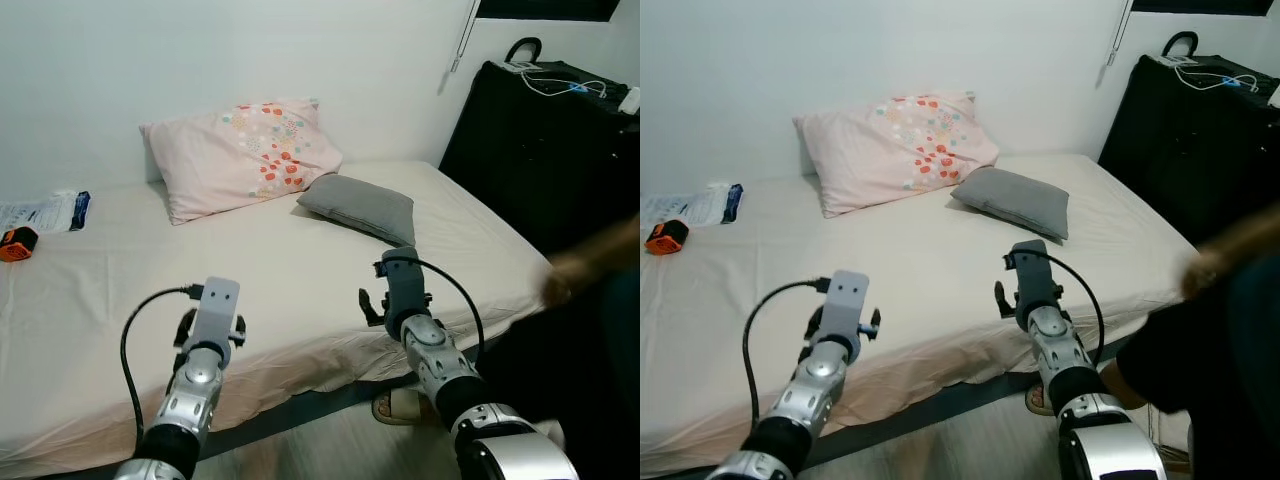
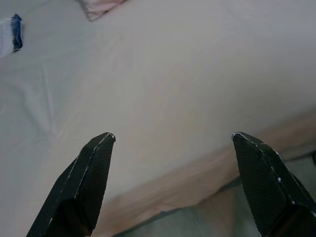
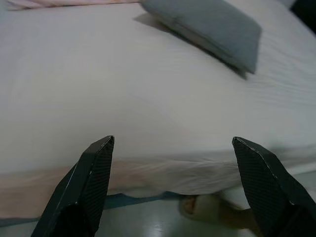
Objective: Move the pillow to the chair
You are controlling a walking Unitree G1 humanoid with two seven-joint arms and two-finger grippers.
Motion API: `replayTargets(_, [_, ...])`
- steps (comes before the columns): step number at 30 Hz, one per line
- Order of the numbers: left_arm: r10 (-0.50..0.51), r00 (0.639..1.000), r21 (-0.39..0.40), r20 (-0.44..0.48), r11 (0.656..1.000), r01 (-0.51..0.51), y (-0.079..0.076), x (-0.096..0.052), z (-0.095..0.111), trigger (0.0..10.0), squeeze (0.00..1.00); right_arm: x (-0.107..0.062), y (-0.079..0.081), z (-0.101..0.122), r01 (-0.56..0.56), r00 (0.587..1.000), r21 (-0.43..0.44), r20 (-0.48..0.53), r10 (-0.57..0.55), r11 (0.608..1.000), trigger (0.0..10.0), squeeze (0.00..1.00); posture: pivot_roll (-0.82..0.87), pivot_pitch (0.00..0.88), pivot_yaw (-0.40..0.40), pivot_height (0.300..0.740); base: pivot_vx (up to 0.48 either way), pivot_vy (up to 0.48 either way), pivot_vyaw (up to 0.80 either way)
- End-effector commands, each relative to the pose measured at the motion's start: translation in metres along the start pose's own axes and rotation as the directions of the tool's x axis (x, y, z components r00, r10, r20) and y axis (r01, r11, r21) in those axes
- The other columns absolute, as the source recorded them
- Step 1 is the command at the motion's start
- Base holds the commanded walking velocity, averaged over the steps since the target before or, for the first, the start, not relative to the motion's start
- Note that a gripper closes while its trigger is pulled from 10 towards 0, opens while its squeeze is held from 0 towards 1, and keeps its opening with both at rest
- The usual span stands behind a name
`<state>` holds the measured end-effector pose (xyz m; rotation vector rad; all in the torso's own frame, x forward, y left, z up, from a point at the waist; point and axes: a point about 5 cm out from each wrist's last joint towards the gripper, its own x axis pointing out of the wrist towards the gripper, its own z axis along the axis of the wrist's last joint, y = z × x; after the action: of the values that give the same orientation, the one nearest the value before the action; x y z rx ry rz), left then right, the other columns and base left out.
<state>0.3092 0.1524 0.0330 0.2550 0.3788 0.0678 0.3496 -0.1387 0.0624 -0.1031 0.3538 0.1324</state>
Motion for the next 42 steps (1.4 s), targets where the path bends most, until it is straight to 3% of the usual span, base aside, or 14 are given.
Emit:
replayTargets(1, [-0.011, 1.000, 0.020, 0.027, 1.000, 0.011, 0.002, 0.003, 0.010, 10.0, 0.00, 0.000, 0.005, -0.003, -0.022, 1.000, -0.027, -0.007, 0.021, 0.999, 10.0, 0.00, -0.03, 0.007, -0.096, 0.740, 0.000, 0.000, 0.00])
replayTargets(3, [-0.010, 0.999, 0.012, 0.036, 1.000, 0.010, 0.005, 0.005, 0.013, 10.0, 0.00, 0.001, 0.007, -0.004, -0.026, 1.000, -0.056, -0.009, 0.026, 0.998, 10.0, 0.00, -0.03, 0.007, -0.096, 0.740, 0.000, 0.000, 0.00])
replayTargets(5, [0.013, 1.000, 0.033, 0.011, 0.999, -0.014, 0.008, 0.006, 0.006, 10.0, 0.00, 0.001, 0.009, 0.002, -0.030, 0.999, 0.043, 0.023, 0.029, 0.999, 10.0, 0.00, -0.02, 0.000, -0.102, 0.740, 0.000, 0.000, 0.00])
replayTargets(10, [0.025, 1.000, 0.020, 0.015, 0.999, -0.025, 0.010, 0.008, 0.011, 10.0, 0.00, 0.003, 0.010, 0.005, -0.043, 0.999, -0.016, 0.021, 0.044, 0.999, 10.0, 0.00, -0.04, 0.000, -0.102, 0.740, 0.000, 0.000, 0.00])
replayTargets(11, [0.008, 1.000, 0.007, 0.013, 1.000, -0.008, 0.008, 0.009, 0.013, 10.0, 0.00, 0.003, 0.009, 0.006, -0.049, 0.999, 0.056, 0.022, 0.048, 0.997, 10.0, 0.00, -0.01, 0.000, -0.108, 0.740, 0.000, 0.000, 0.00])
replayTargets(16, [0.003, 1.000, 0.034, 0.029, 0.999, -0.004, 0.008, 0.009, 0.016, 10.0, 0.00, 0.002, 0.015, 0.000, -0.088, 0.996, -0.024, 0.006, 0.088, 0.996, 10.0, 0.00, -0.03, 0.000, -0.104, 0.740, 0.000, 0.000, 0.00])
replayTargets(19, [-0.006, 1.000, 0.025, 0.007, 1.000, 0.006, 0.006, 0.009, 0.012, 10.0, 0.00, 0.002, 0.014, -0.005, -0.067, 0.998, 0.081, -0.003, 0.067, 0.994, 10.0, 0.00, -0.01, 0.000, -0.106, 0.740, 0.000, 0.000, 0.00])
replayTargets(22, [0.001, 1.000, 0.053, 0.023, 0.999, -0.002, 0.005, 0.009, 0.015, 10.0, 0.00, 0.001, 0.015, -0.005, -0.078, 0.997, 0.067, 0.004, 0.078, 0.995, 10.0, 0.00, -0.01, 0.008, -0.102, 0.740, 0.000, 0.000, 0.00])
replayTargets(25, [0.001, 1.000, -0.033, 0.011, 0.999, 0.000, 0.004, 0.008, 0.013, 10.0, 0.00, 0.001, 0.018, -0.004, -0.082, 0.997, 0.102, 0.022, 0.080, 0.991, 10.0, 0.00, -0.02, 0.000, -0.092, 0.740, 0.000, 0.000, 0.00])
replayTargets(32, [-0.004, 1.000, -0.072, 0.024, 0.997, 0.006, 0.004, 0.008, 0.017, 10.0, 0.00, -0.001, 0.020, -0.013, -0.079, 0.997, 0.094, -0.001, 0.079, 0.992, 10.0, 0.00, -0.01, 0.000, -0.070, 0.740, 0.000, 0.000, 0.00])
replayTargets(35, [-0.005, 1.000, -0.088, -0.029, 0.996, 0.003, 0.004, 0.008, 0.005, 10.0, 0.00, -0.001, 0.017, -0.015, -0.038, 0.999, 0.154, -0.016, 0.041, 0.987, 10.0, 0.00, -0.02, 0.000, -0.058, 0.740, 0.000, 0.000, 0.00])
replayTargets(36, [-0.087, 0.995, 0.057, 0.059, 0.995, 0.083, -0.005, 0.010, 0.024, 10.0, 0.00, 0.001, 0.019, -0.013, -0.065, 0.997, 0.116, -0.025, 0.069, 0.991, 10.0, 0.00, -0.02, 0.000, -0.050, 0.740, 0.000, 0.000, 0.00])
replayTargets(38, [-0.122, 0.987, 0.105, 0.102, 0.988, 0.111, -0.008, 0.010, 0.034, 10.0, 0.00, 0.001, 0.020, -0.011, -0.081, 0.996, 0.103, -0.028, 0.084, 0.991, 10.0, 0.00, -0.02, 0.000, -0.050, 0.740, 0.000, 0.000, 0.00])
replayTargets(42, [-0.073, 0.997, -0.005, 0.040, 0.997, 0.073, -0.008, 0.014, 0.029, 10.0, 0.00, 0.002, 0.024, -0.014, -0.073, 0.995, 0.163, -0.057, 0.083, 0.984, 10.0, 0.00, -0.03, 0.000, -0.047, 0.740, 0.000, 0.000, 0.00])
